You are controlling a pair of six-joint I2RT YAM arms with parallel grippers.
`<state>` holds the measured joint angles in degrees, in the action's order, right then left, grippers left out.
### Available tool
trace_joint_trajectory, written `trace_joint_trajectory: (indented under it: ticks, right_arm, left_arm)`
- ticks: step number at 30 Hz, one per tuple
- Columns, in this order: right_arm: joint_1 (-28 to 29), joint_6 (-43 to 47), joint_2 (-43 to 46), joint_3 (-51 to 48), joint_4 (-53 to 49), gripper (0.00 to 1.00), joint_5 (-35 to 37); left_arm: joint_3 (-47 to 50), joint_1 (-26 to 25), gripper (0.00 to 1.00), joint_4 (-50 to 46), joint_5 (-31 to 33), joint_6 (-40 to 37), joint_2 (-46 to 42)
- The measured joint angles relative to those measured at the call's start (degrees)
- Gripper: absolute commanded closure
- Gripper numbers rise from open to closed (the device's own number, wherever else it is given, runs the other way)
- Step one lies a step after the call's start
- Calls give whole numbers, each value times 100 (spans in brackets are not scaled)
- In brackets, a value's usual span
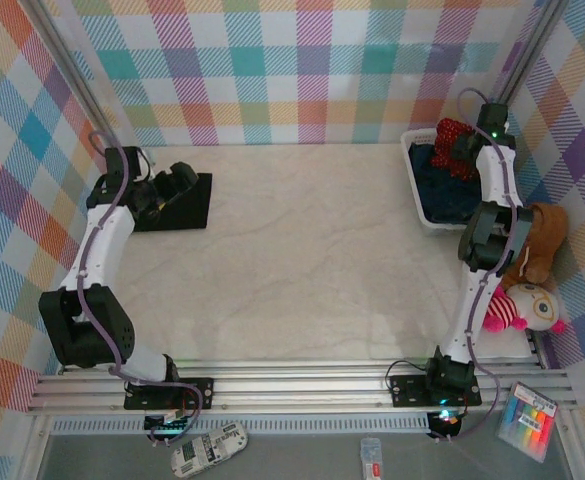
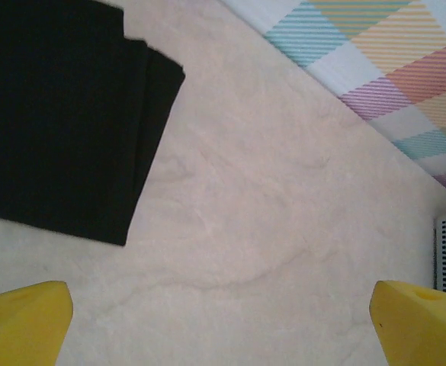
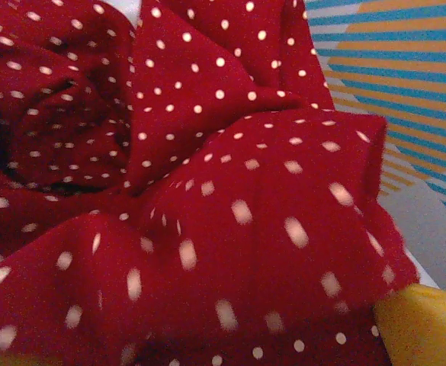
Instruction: Fold and stack the skirts
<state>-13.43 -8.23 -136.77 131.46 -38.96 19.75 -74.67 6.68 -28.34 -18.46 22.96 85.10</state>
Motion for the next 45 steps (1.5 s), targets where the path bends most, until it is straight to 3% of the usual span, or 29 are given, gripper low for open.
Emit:
trace_joint_trajectory:
  ticks: [4, 9, 10, 17, 25, 30, 39, 41, 42, 45]
  right_arm:
    - [-9, 81, -304, 210, -142, 52, -9]
    - [28, 0, 17, -262, 186, 97, -96]
    - [66, 39, 249, -603, 352, 100, -111]
    - [297, 57, 1888, -2055, 837, 100, -402]
    - [1106, -98, 3698, -2498, 887, 100, -1718]
    - [1871, -415, 4103, -2498, 767, 100, -2568]
    - [3340, -1499, 4068, -2673, 916, 98, -4666]
    - [3421, -1698, 4083, -2957, 1115, 85, -5134]
    - [3410, -1803, 4103, -3222, 1241, 68, -5309]
    - [3185, -1996, 4151, -4369, 1436, 31, -5490]
  left_arm:
    - [435, 0, 0, 0, 9, -9, -457]
    - [688, 0, 0, 55, 79, -109, -1021]
    - [723, 0, 0, 81, 81, -125, -1082]
    - [824, 0, 0, 153, -44, -129, -1167]
    - [824, -2, 0, 144, -260, 24, -1145]
    - [824, -7, 0, 144, -398, 153, -1145]
    - [809, -61, 0, 107, -511, 343, -1145]
    - [776, -103, 0, 44, -509, 343, -1145]
    - [734, -136, 0, -17, -507, 341, -1137]
    - [636, -310, 0, -76, -444, 317, -1110]
